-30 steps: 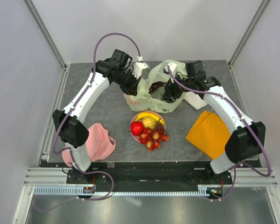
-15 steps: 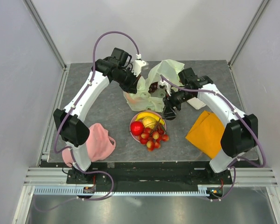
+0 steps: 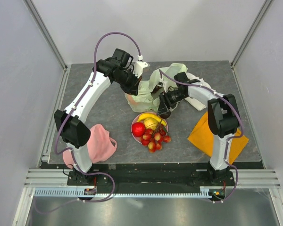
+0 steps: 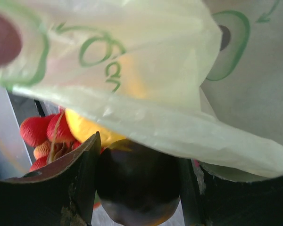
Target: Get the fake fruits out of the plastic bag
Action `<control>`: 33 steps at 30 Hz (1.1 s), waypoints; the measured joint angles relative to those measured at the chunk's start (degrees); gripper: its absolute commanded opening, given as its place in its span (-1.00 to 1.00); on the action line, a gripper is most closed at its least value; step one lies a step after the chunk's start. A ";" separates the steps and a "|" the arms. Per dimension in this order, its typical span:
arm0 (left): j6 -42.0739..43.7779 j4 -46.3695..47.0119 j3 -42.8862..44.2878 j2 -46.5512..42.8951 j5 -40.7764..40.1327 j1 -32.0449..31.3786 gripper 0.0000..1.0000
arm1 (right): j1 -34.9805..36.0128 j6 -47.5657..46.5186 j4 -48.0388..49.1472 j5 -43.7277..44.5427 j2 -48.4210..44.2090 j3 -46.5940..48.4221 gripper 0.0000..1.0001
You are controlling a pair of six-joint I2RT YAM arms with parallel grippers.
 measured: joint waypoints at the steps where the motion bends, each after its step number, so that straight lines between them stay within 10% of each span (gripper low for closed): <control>1: 0.00 0.00 0.00 0.00 -0.02 0.00 -0.97 | 0.00 1.66 1.03 -0.04 1.07 0.00 -0.16; 33: -0.02 0.00 -0.35 0.02 -1.05 0.00 -0.97 | 1.75 10.86 4.42 -2.08 3.04 6.56 -0.09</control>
